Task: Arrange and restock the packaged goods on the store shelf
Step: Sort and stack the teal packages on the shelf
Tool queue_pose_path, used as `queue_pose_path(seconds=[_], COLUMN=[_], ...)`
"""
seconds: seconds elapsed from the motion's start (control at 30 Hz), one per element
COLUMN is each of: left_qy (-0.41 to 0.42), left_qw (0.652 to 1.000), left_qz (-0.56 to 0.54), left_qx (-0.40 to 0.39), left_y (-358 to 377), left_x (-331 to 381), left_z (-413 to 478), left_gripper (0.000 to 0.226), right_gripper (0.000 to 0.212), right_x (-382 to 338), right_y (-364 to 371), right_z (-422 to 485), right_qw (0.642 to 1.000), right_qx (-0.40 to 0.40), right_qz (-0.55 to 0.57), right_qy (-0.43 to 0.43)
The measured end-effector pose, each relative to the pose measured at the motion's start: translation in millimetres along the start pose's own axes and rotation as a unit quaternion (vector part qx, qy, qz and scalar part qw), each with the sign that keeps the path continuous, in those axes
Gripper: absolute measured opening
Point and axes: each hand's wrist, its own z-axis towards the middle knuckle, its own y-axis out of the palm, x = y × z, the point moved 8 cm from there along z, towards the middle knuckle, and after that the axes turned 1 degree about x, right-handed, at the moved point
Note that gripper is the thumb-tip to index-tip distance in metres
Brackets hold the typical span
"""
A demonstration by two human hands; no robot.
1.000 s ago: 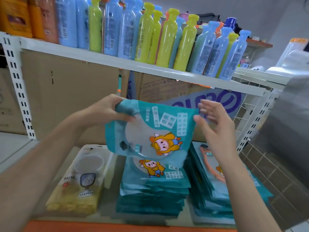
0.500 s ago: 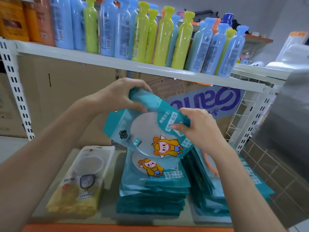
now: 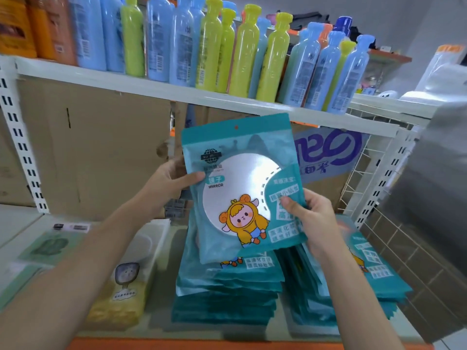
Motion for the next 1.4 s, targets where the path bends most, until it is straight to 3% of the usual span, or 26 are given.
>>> queue_pose_path(seconds=[0.07, 0.2, 0.37, 0.73, 0.8, 1.0, 1.23, 1.4], left_qy=[0.003, -0.028, -0.110, -0.200, -0.196, -0.174, -0.094, -0.086], left_qw=[1.000, 0.998, 0.989, 0.970, 0.970, 0.969, 0.960, 0.968], left_qz=[0.017, 0.060, 0.091, 0.110, 0.112, 0.135, 0.250, 0.220], left_qx=[-0.005, 0.016, 0.044, 0.081, 0.085, 0.112, 0.086, 0.087], left_y=[5.5, 3.4, -3.1, -2.9, -0.4, -2.9, 6.5, 10.3], left_x=[-0.8, -19.8, -59.3, -122.0, -124.9, -124.4, -113.6, -115.5], left_z=[-0.7, 5.5, 9.4, 4.0, 3.4, 2.6, 4.8, 4.0], left_gripper=[0.078, 0.032, 0.035, 0.041, 0.033, 0.034, 0.029, 0.033], right_gripper=[0.009, 0.006, 0.014, 0.032, 0.034, 0.034, 0.033, 0.039], right_x=[13.9, 36.7, 68.4, 109.6, 112.3, 117.1, 117.2, 118.3], right_y=[1.8, 3.3, 3.8, 8.4, 9.5, 14.9, 16.5, 16.8], right_z=[-2.5, -5.5, -5.7, -11.6, -12.8, -17.8, -18.3, -18.2], right_qw=[1.000, 0.999, 0.982, 0.983, 0.985, 0.994, 0.996, 0.994], right_qx=[-0.006, -0.010, -0.024, 0.021, 0.016, -0.035, -0.050, -0.056], right_qz=[0.016, -0.013, -0.177, -0.172, -0.161, -0.089, -0.056, -0.077], right_qy=[0.021, 0.043, 0.056, 0.063, 0.060, 0.056, 0.057, 0.061])
